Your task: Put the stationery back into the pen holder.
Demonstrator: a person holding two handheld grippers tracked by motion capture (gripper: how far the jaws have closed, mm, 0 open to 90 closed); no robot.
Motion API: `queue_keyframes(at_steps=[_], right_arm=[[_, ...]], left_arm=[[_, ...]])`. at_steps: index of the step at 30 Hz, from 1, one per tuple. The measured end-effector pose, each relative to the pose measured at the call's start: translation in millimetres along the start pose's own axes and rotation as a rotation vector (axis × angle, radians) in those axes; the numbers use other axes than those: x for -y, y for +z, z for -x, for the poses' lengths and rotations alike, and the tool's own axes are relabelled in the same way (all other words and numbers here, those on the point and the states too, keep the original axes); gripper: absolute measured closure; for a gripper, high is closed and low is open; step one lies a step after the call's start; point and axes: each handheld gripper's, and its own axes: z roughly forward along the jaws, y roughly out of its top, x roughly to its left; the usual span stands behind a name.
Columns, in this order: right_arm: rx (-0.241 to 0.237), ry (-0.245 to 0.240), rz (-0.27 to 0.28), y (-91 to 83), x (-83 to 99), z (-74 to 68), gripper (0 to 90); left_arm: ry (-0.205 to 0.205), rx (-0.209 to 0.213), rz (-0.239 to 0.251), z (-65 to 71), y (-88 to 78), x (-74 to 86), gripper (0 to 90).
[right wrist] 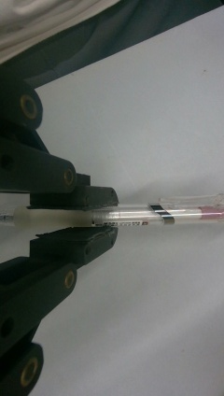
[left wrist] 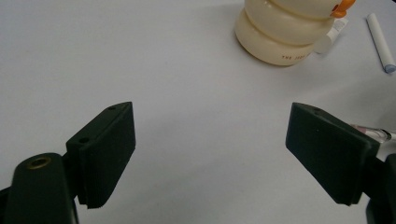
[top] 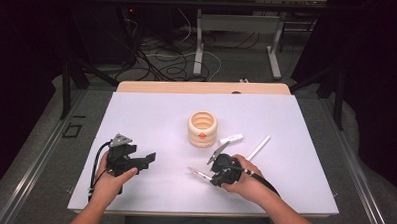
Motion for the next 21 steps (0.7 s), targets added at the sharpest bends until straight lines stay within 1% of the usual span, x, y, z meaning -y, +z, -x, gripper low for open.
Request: queue_keyframes(at_steps=[1, 3, 4, 5, 7, 8, 9, 10, 13, 14, 16, 17, 18, 19, 21], right_arm=[[0.011, -0.004, 0.005, -1.0, -0.1, 1.2, 79.9], [0.013, -0.002, 0.028, -2.9, -0.6, 2.7, 79.9], [0.020, 0.011, 0.037, -4.4, -1.0, 2.5, 79.9], [0.021, 0.009, 0.052, -5.4, -1.5, 3.1, 79.9], [0.029, -0.001, 0.082, -7.4, -2.8, 3.9, 79.9], [0.032, -0.014, 0.099, -8.2, -3.6, 4.8, 79.9], [0.038, -0.001, 0.108, -9.6, -4.2, 3.5, 79.9], [0.043, -0.001, 0.119, -10.4, -4.8, 3.1, 79.9], [0.065, -0.031, 0.167, -11.8, -6.3, 3.4, 79.9], [0.065, -0.029, 0.177, -12.0, -6.3, 3.2, 79.9], [0.083, -0.015, 0.194, -13.7, -5.9, 1.9, 79.9], [0.091, -0.024, 0.212, -14.0, -5.5, 2.5, 79.9], [0.101, -0.023, 0.225, -15.2, -4.8, 2.7, 79.9], [0.108, -0.034, 0.246, -15.8, -4.3, 3.8, 79.8], [0.128, -0.025, 0.279, -17.3, -2.6, 3.3, 79.9]], left_arm=[[-0.004, 0.001, 0.000, 0.5, 0.2, 0.0, 15.9], [-0.004, -0.001, -0.001, 1.1, 0.4, 0.0, 15.9], [-0.006, 0.000, 0.000, 1.1, 0.5, 0.1, 15.9], [-0.007, 0.000, -0.001, 1.1, 0.7, 0.2, 15.9], [-0.009, 0.002, -0.003, 1.0, 1.1, 0.4, 15.9], [-0.011, 0.002, -0.003, 1.1, 1.4, 0.5, 15.9], [-0.007, -0.001, -0.004, 0.9, 1.5, 0.5, 15.9], [-0.008, 0.000, -0.004, 1.0, 1.6, 0.5, 15.9], [-0.011, 0.003, -0.006, 1.7, 1.7, 0.5, 15.9], [-0.005, 0.001, -0.008, 1.3, 1.6, 0.4, 15.9], [-0.013, 0.002, -0.006, 1.5, 1.7, 0.6, 15.9], [-0.013, 0.002, -0.003, 1.4, 1.8, 0.7, 15.9], [-0.008, 0.000, -0.004, 0.9, 1.7, 0.6, 15.9], [-0.014, 0.002, -0.003, 1.1, 1.9, 0.8, 15.9], [-0.013, 0.002, -0.003, 1.1, 1.8, 0.8, 15.9]])
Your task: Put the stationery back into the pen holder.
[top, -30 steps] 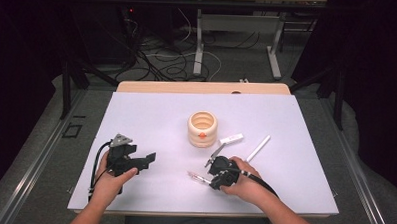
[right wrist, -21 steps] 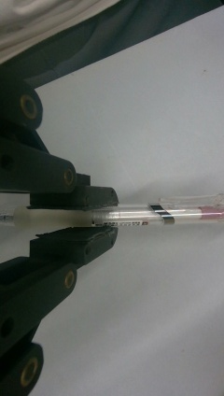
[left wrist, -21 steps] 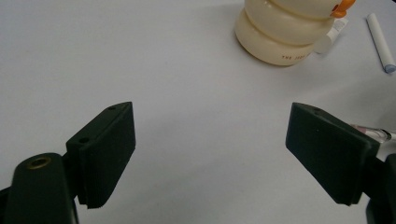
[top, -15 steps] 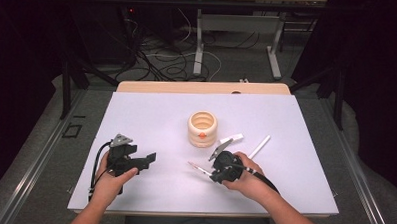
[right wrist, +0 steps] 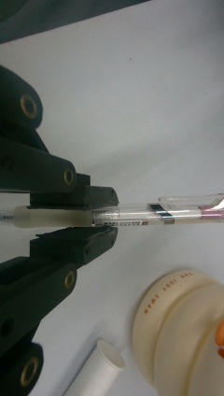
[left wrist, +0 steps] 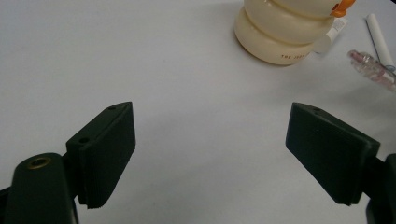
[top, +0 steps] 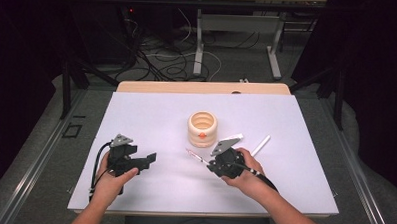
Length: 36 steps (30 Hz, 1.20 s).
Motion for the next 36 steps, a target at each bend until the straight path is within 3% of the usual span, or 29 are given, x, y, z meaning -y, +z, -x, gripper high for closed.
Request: queue_keyframes(at_steps=[6, 8, 16, 18, 25, 29, 36], right_arm=[[0.032, -0.025, 0.076, -5.0, 1.4, 0.0, 79.9], [0.044, -0.054, 0.096, -7.2, 0.2, 0.1, 79.9], [0.141, -0.129, 0.175, -17.6, -4.1, -3.6, 79.9], [0.175, -0.162, 0.189, -20.2, -5.6, -4.6, 79.9], [0.307, -0.313, 0.227, -30.4, -11.8, -9.3, 79.9], [0.413, -0.436, 0.237, -31.9, -13.0, -15.0, 79.9], [0.519, -0.639, 0.201, -27.9, -13.6, -24.0, 79.8]], left_arm=[[0.004, 0.008, -0.010, 0.0, -1.2, -0.7, 15.9], [-0.004, 0.000, 0.006, 0.7, 0.0, -0.5, 15.9], [0.005, -0.001, 0.011, 3.1, 1.2, -2.2, 16.6], [0.023, 0.001, 0.011, 2.4, 0.5, -2.8, 16.7], [0.029, 0.011, 0.010, 4.2, -1.1, -4.9, 17.2], [0.028, 0.019, 0.017, 5.3, -1.1, -5.4, 17.2], [0.031, 0.019, 0.020, 5.4, -0.4, -5.0, 17.5]])
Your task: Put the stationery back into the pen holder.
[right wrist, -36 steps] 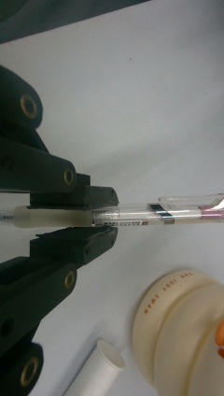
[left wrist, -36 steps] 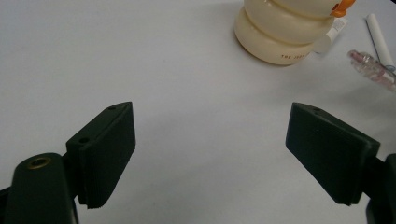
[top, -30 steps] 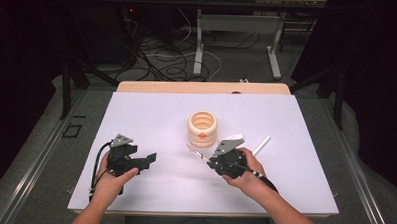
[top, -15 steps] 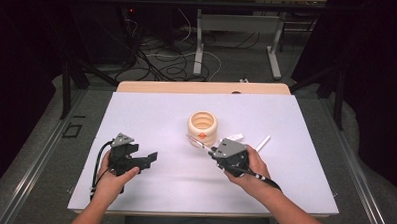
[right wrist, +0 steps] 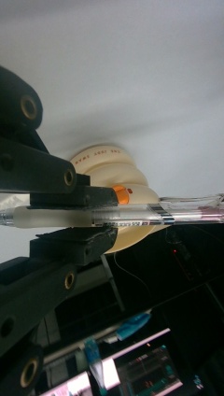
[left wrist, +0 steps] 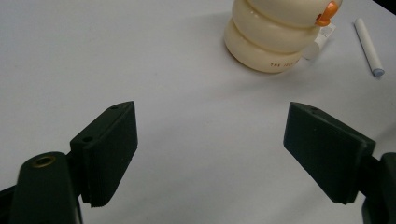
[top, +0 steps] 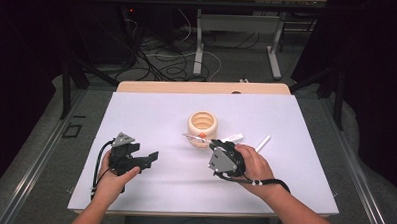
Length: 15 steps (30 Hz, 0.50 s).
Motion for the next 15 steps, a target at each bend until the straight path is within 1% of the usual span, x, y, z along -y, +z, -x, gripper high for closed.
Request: queue_keyframes(at_steps=[2, 3, 4, 5, 6, 7, 8, 10, 11, 12, 13, 14, 15], right_arm=[[0.009, -0.051, -0.001, 0.1, -1.5, -3.0, 79.9], [0.004, -0.073, 0.002, 0.3, -2.1, -4.1, 79.9], [0.010, -0.096, -0.004, 0.0, -3.0, -5.3, 79.9], [0.014, -0.104, -0.007, 0.0, -3.5, -7.2, 79.9], [0.021, -0.135, 0.006, 0.6, -4.1, -7.3, 79.9], [0.018, -0.143, 0.013, 1.0, -4.6, -8.7, 79.9], [0.027, -0.160, 0.001, 0.3, -5.3, -9.9, 79.9], [0.029, -0.198, 0.006, -0.2, -6.1, -12.2, 79.9], [0.033, -0.237, 0.018, 0.3, -6.9, -11.9, 79.9], [0.030, -0.261, 0.009, -0.5, -7.1, -13.6, 79.8], [0.033, -0.274, 0.017, -0.3, -6.9, -15.5, 79.9], [0.032, -0.299, 0.016, -0.5, -7.0, -16.7, 79.8], [0.030, -0.335, 0.015, -0.7, -7.1, -17.4, 79.9]], left_arm=[[0.001, 0.001, 0.000, 0.1, 0.2, 0.1, 17.9], [0.004, 0.003, -0.001, 0.3, 0.3, 0.0, 18.0], [0.010, 0.001, -0.007, 0.4, 0.1, -0.2, 18.3], [0.018, 0.003, -0.014, 0.5, -0.1, -0.5, 18.7], [0.023, 0.004, -0.018, 0.8, 0.0, -0.6, 19.0], [0.024, 0.003, -0.017, 1.4, 0.6, -0.2, 19.8], [0.025, 0.000, -0.015, 2.1, 1.1, 0.1, 20.6], [0.041, -0.004, -0.015, 2.4, 1.3, 0.3, 23.6], [0.049, -0.004, -0.016, 2.8, 1.3, 0.0, 24.6], [0.055, 0.000, -0.022, 3.1, 1.0, -0.9, 24.8], [0.050, 0.004, -0.020, 4.3, 1.3, -1.4, 25.1], [0.061, 0.008, -0.027, 4.5, 0.9, -2.4, 25.1], [0.052, 0.011, -0.017, 6.0, 1.7, -2.8, 25.1]])
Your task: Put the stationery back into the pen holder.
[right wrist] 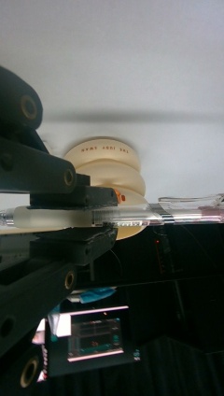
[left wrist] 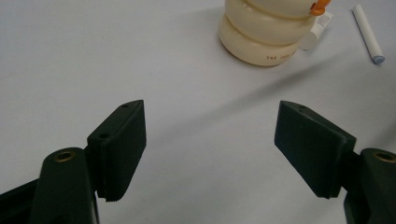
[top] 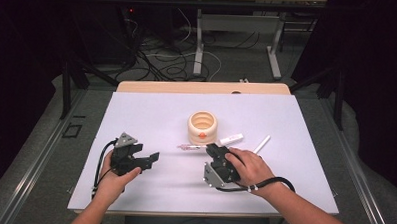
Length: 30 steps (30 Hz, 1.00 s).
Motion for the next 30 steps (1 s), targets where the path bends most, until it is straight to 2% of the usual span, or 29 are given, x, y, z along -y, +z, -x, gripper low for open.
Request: queue_keyframes(at_steps=[1, 3, 6, 7, 8, 11, 12, 13, 17, 18, 19, 20, 21, 24, 30], right_arm=[[-0.006, -0.024, -0.011, -0.9, -0.8, -0.3, 79.9], [-0.002, -0.067, 0.005, -1.1, -1.4, -1.7, 79.9], [-0.020, -0.135, 0.007, -2.4, -2.9, -0.2, 79.8], [-0.033, -0.152, -0.001, -3.1, -3.3, 0.6, 79.9], [-0.048, -0.180, -0.005, -3.8, -4.1, 2.7, 79.9], [-0.060, -0.231, -0.011, -5.3, -5.3, 5.2, 79.8], [-0.061, -0.254, -0.008, -5.4, -5.8, 6.0, 79.9], [-0.068, -0.276, -0.012, -6.1, -6.5, 6.7, 79.8], [-0.087, -0.351, -0.017, -8.9, -9.9, 8.4, 79.9], [-0.091, -0.356, -0.015, -9.8, -10.7, 7.8, 79.9], [-0.095, -0.367, -0.021, -10.6, -11.6, 7.7, 79.9], [-0.093, -0.406, -0.011, -10.8, -12.9, 9.1, 79.9], [-0.106, -0.409, -0.018, -12.0, -14.0, 8.9, 79.9], [-0.114, -0.476, -0.001, -13.1, -16.4, 11.0, 79.9], [-0.137, -0.563, -0.005, -15.3, -17.5, 12.6, 79.8]], left_arm=[[0.021, 0.000, -0.011, -0.4, -0.9, -1.2, 25.1], [0.025, 0.000, -0.008, 0.5, -1.2, -2.9, 25.2], [0.056, 0.005, -0.003, 1.0, -2.2, -6.5, 27.5], [0.055, 0.007, 0.002, 2.4, -2.5, -7.6, 28.6], [0.080, 0.008, -0.002, 1.9, -3.5, -9.1, 28.7], [0.107, 0.009, -0.005, 5.1, -3.8, -12.1, 29.2], [0.100, 0.020, -0.005, 6.7, -3.2, -13.2, 29.3], [0.116, 0.024, -0.013, 7.4, -3.3, -14.5, 29.3], [0.141, 0.054, -0.015, 14.5, -0.8, -19.1, 29.2], [0.146, 0.063, -0.018, 16.7, -0.1, -20.3, 29.2], [0.157, 0.066, -0.021, 18.8, 0.4, -21.6, 29.2], [0.167, 0.073, -0.027, 20.9, 0.8, -23.0, 29.2], [0.178, 0.075, -0.035, 22.7, 0.6, -24.5, 29.2], [0.209, 0.084, -0.041, 28.5, 0.8, -28.7, 29.2], [0.221, 0.114, -0.051, 37.1, 0.8, -35.5, 29.6]])
